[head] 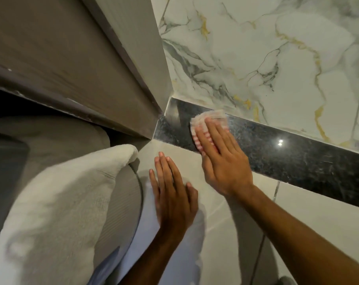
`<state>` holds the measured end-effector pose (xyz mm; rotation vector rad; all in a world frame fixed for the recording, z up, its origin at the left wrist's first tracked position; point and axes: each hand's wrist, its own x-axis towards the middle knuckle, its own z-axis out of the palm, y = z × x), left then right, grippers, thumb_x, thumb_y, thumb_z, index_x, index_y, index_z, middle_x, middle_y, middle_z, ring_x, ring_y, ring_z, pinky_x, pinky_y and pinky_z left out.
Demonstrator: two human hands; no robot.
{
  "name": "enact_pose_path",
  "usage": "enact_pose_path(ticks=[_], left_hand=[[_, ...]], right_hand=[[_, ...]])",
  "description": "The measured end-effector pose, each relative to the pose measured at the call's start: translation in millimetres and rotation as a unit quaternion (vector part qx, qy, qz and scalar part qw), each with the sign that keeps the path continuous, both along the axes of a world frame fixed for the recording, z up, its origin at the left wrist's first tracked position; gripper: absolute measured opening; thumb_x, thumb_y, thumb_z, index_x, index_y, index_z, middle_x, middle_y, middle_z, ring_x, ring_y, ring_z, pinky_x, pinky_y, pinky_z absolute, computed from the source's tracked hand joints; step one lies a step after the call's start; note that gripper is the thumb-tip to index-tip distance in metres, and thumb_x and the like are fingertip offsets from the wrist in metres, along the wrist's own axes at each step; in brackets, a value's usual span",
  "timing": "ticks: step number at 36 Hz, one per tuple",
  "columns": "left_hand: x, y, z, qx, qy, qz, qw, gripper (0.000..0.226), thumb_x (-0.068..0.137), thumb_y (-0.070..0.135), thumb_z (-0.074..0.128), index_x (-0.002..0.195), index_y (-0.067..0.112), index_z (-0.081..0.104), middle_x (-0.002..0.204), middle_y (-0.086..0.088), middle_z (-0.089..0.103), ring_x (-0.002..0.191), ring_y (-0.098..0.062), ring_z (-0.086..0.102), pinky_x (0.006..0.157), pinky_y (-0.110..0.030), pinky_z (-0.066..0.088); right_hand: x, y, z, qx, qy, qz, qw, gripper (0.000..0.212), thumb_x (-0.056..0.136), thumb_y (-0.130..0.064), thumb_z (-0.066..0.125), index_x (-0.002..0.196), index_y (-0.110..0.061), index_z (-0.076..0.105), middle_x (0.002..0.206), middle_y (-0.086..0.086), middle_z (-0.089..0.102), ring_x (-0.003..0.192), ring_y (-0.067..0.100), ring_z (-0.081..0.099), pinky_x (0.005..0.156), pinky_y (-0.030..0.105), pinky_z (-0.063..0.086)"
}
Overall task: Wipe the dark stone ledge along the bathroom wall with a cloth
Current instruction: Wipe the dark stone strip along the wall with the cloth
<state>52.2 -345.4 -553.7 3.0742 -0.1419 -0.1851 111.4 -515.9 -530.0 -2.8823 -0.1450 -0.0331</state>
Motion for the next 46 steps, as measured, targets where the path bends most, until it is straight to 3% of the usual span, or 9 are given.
enact_pose_path(ticks=[5,14,21,25,29,32,35,39,46], left_hand=[[0,3,-1,0.008,0.003,-0.012,1.000,0.079,0.107,0.043,0.027,0.169,-0.005,0.018,0.179,-0.029,0.011,0.168,-0.044,0.011,0.136,-0.061,0.015],[2,3,3,-0.020,-0.015,-0.036,0.999,0.078,0.106,0.040,0.033,0.170,-0.002,0.017,0.181,-0.024,0.009,0.169,-0.038,0.010,0.136,-0.063,0.014],[5,2,1,-0.043,-0.016,-0.082,0.996,0.075,0.110,0.046,0.022,0.172,0.004,0.015,0.182,-0.019,0.010,0.170,-0.035,0.010,0.138,-0.059,0.010],[1,2,-2,-0.041,-0.032,-0.091,0.994,0.074,0.111,0.044,0.029,0.173,0.006,0.014,0.182,-0.020,0.010,0.170,-0.037,0.010,0.138,-0.057,0.006],[1,1,2,-0.047,-0.039,-0.083,0.995,0.072,0.111,0.039,0.040,0.171,0.003,0.022,0.179,-0.025,0.019,0.167,-0.043,0.019,0.135,-0.065,0.017],[1,-7,6,-0.042,-0.029,-0.101,0.994,0.071,0.110,0.038,0.035,0.172,0.005,0.020,0.179,-0.025,0.017,0.166,-0.044,0.018,0.136,-0.062,0.013],[-3,-20,4,-0.048,-0.028,-0.163,0.985,0.072,0.110,0.042,0.027,0.173,0.008,0.016,0.180,-0.023,0.012,0.167,-0.042,0.015,0.137,-0.058,0.006],[-8,-46,-2,-0.048,-0.034,-0.243,0.968,0.073,0.111,0.048,0.017,0.174,0.011,0.012,0.182,-0.021,0.008,0.169,-0.039,0.009,0.137,-0.055,0.002],[-17,-80,2,-0.047,-0.050,-0.287,0.956,0.076,0.112,0.052,0.040,0.170,0.005,0.027,0.177,-0.026,0.022,0.166,-0.043,0.021,0.136,-0.061,0.016]], right_hand=[[52,39,3,0.025,0.023,-0.171,0.985,0.067,0.118,-0.038,0.038,0.179,-0.018,0.016,0.188,0.009,0.009,0.176,0.026,0.007,0.145,0.049,0.014],[-85,0,6,0.033,0.001,-0.114,0.993,0.071,0.108,-0.026,0.053,0.176,-0.022,0.032,0.186,0.004,0.023,0.174,0.023,0.020,0.141,0.046,0.028],[-15,-17,2,0.021,0.006,-0.350,0.937,0.068,0.116,-0.039,0.038,0.179,-0.021,0.018,0.188,0.004,0.013,0.174,0.027,0.014,0.143,0.045,0.022],[9,5,-3,0.028,0.011,-0.257,0.966,0.069,0.116,-0.038,0.039,0.179,-0.019,0.016,0.188,0.008,0.006,0.176,0.027,0.004,0.145,0.043,0.004],[-68,8,3,0.068,-0.001,-0.130,0.989,0.058,0.118,-0.034,0.041,0.173,-0.014,0.038,0.183,0.012,0.029,0.173,0.029,0.024,0.143,0.046,0.021],[-133,-11,9,0.056,-0.005,-0.165,0.985,0.055,0.116,-0.035,0.046,0.168,-0.015,0.049,0.177,0.011,0.043,0.167,0.027,0.038,0.136,0.047,0.040],[-140,-37,9,0.034,0.003,-0.273,0.961,0.065,0.108,-0.026,0.057,0.171,-0.018,0.043,0.181,0.008,0.037,0.170,0.025,0.034,0.137,0.046,0.037],[-72,-56,3,0.032,-0.035,-0.396,0.917,0.066,0.114,-0.033,0.047,0.175,-0.013,0.032,0.184,0.009,0.029,0.172,0.028,0.027,0.140,0.046,0.030],[-106,-55,2,0.041,-0.062,-0.214,0.974,0.054,0.118,-0.030,0.040,0.166,-0.007,0.050,0.176,0.016,0.042,0.167,0.032,0.039,0.139,0.048,0.032]])
